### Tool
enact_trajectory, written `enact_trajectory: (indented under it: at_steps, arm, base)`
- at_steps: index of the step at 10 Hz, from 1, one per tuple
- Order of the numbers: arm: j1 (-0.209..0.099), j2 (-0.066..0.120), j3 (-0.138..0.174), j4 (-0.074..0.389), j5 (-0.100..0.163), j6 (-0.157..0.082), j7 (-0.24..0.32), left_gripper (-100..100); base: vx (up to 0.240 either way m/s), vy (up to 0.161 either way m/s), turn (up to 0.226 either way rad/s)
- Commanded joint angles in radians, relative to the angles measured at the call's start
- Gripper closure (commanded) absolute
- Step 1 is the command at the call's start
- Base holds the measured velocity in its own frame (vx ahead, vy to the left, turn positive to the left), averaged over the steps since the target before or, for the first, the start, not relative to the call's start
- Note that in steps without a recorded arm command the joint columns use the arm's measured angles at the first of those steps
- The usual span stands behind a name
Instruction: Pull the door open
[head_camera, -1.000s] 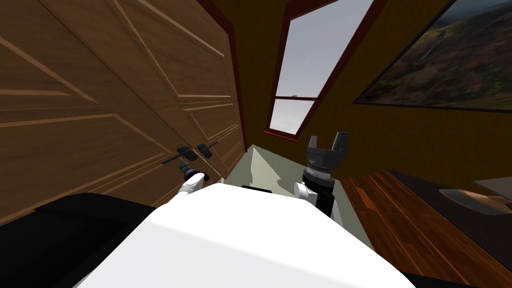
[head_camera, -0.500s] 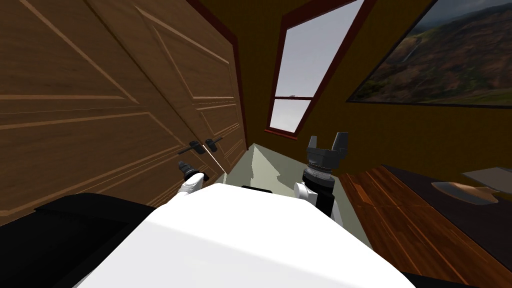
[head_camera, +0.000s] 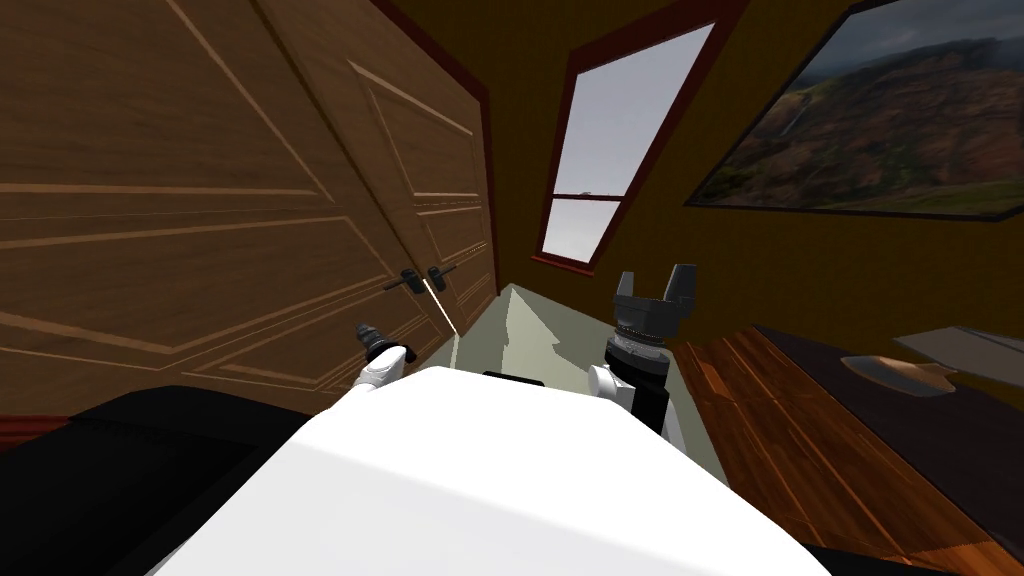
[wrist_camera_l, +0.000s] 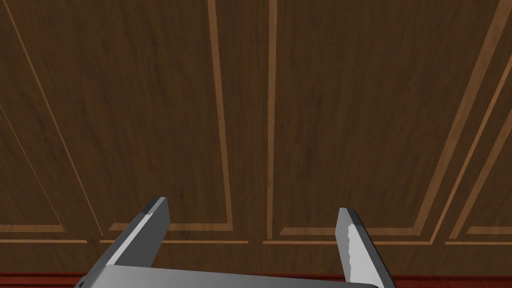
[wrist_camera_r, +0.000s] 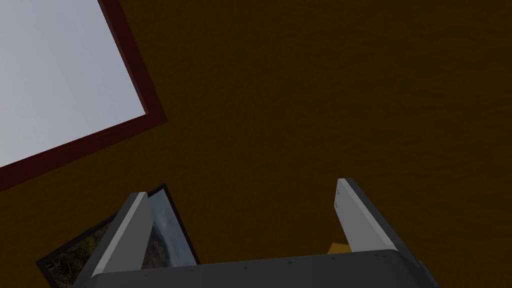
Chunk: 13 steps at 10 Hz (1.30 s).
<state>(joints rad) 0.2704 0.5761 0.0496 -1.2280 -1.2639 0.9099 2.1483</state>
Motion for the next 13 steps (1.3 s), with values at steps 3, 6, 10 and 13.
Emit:
enact_trajectory:
  at_steps: [3,6,10,13]
  arm:
    - [-0.001,0.008,0.013,0.021,0.023,-0.033,-0.033,-100]
    - [0.0,0.017,0.03,0.045,0.053,-0.073,-0.075,-100]
    - [0.0,0.031,0.056,0.082,0.099,-0.135,-0.14,-100]
    - [-0.001,0.04,0.075,0.108,0.131,-0.18,-0.187,-100]
  base:
    - [-0.268,-0.09,0.118]
    - [-0.216,-0.11,0.14]
    - [-0.14,-0.124,0.17]
    - [-0.021,-0.122,0.157]
